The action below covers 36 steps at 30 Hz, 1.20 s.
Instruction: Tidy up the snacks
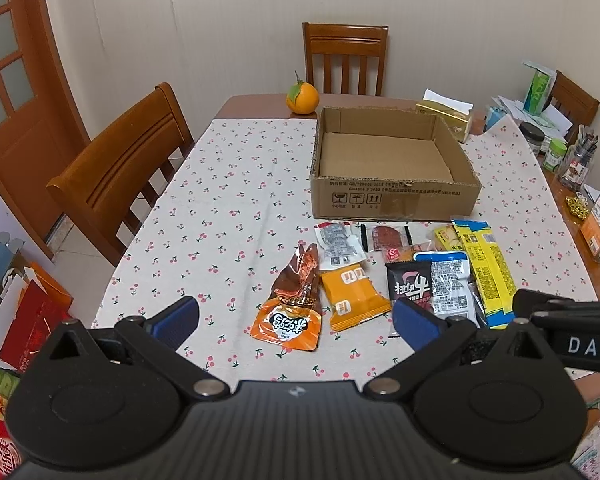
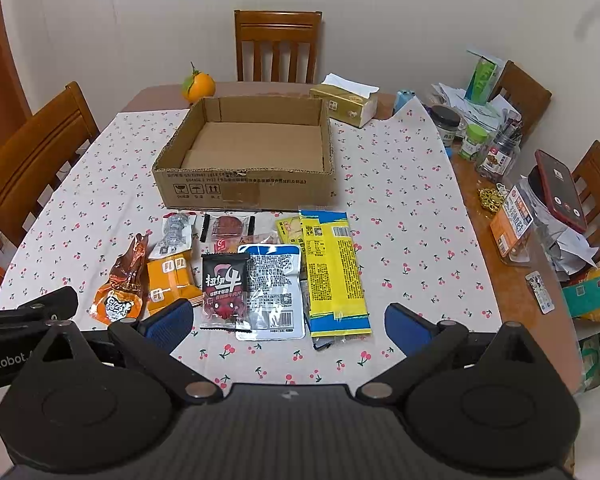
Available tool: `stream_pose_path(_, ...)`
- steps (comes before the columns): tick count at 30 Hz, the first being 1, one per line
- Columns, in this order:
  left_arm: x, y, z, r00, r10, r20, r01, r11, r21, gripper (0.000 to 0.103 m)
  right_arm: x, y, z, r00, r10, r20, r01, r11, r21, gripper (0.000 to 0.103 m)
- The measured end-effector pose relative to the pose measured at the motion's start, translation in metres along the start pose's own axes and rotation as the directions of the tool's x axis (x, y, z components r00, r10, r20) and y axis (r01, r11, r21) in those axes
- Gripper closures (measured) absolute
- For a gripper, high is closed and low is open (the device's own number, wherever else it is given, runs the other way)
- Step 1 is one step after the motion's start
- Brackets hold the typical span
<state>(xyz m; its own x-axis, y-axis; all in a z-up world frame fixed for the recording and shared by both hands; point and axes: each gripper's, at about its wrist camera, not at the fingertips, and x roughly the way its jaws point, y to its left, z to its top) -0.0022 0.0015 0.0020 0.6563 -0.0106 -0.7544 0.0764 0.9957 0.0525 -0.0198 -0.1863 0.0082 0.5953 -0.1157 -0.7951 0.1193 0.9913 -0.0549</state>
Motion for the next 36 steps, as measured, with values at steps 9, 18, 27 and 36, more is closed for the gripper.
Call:
stream_pose_path(9,0.000,-0.002,0.000,1.000,0.010,0.002,-0.010,1.000,0.003,0.001,0.001,0.000,0.001,1.000,0.010,0.008,-0.010,1.000,-0.006,0.000)
stream_pose_path(18,0.001,-0.004,0.000,1.000,0.011,-0.004,-0.011,1.000,-0.003,0.001,0.003,-0.003,0.001,1.000,0.019,0.008,-0.019,1.000,-0.011,0.000)
stream_pose_path(27,0.001,-0.009,-0.001,1.000,0.015,-0.002,-0.015,1.000,-0.003,0.002,0.006,-0.007,0.002,1.000,0.030,0.007,-0.030,0.999,-0.018,0.000)
stream_pose_path(36,0.000,-0.012,-0.002,1.000,0.029,-0.002,-0.029,0.999,-0.019,0.002,0.006,-0.009,0.002,0.998,0.057,0.013,-0.056,0.998,-0.034,0.000)
